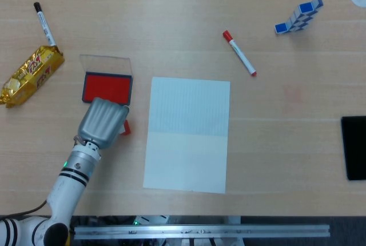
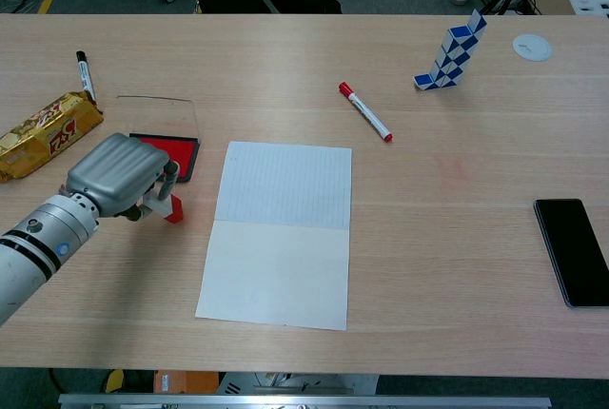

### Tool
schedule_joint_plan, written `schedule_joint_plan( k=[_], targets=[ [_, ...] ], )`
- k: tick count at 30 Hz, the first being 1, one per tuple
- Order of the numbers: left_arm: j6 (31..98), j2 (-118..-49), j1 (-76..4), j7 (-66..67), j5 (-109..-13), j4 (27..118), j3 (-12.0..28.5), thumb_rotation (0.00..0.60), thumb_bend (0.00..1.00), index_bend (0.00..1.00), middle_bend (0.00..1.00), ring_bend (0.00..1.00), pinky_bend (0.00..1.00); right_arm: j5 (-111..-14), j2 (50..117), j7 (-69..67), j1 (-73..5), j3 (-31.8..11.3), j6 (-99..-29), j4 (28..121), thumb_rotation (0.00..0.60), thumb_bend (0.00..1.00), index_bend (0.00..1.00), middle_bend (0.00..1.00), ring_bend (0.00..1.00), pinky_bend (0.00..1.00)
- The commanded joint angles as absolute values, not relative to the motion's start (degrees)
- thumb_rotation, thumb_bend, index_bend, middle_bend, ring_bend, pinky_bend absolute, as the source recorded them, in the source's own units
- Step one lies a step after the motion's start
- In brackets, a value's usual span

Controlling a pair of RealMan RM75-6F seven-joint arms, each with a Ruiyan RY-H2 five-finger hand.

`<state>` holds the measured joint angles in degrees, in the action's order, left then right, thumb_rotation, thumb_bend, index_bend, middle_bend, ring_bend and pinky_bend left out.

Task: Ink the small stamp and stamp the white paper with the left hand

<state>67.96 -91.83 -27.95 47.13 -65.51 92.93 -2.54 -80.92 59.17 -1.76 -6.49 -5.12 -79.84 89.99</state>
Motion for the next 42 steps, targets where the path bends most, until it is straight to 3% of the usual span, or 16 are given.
schedule_joint_plan(
  k=[1, 19, 42],
  targets=[
    [68.15, -91.24, -28.31, 47.30, -65.97, 92.84, -1.90, 0.600, 0.28, 0.63, 1.00, 1.00, 1.00, -80.98, 59.15, -1.77, -6.47, -5.15, -79.93, 90.02, 0.600, 0.11, 0.24, 0.33, 0.26, 0.39],
    [64.67, -90.16, -32.51, 46.17, -67.21, 84.85, 2.28, 0.600, 0.27, 0.63, 1.00, 1.00, 1.00, -80.79, 59.39, -1.48, -6.16, -5.20, -80.29, 90.22, 0.600, 0.11, 0.24, 0.33, 0.26, 0.39],
    [59.27, -95.41, -37.11, 51.60, -65.51, 75.18, 2.56, 0.600, 0.27, 0.63, 1.00, 1.00, 1.00, -80.24, 59.66, -1.30, -5.37, -5.27, -81.01, 90.20, 0.600, 0.11, 0.24, 0.33, 0.26, 0.39]
  ],
)
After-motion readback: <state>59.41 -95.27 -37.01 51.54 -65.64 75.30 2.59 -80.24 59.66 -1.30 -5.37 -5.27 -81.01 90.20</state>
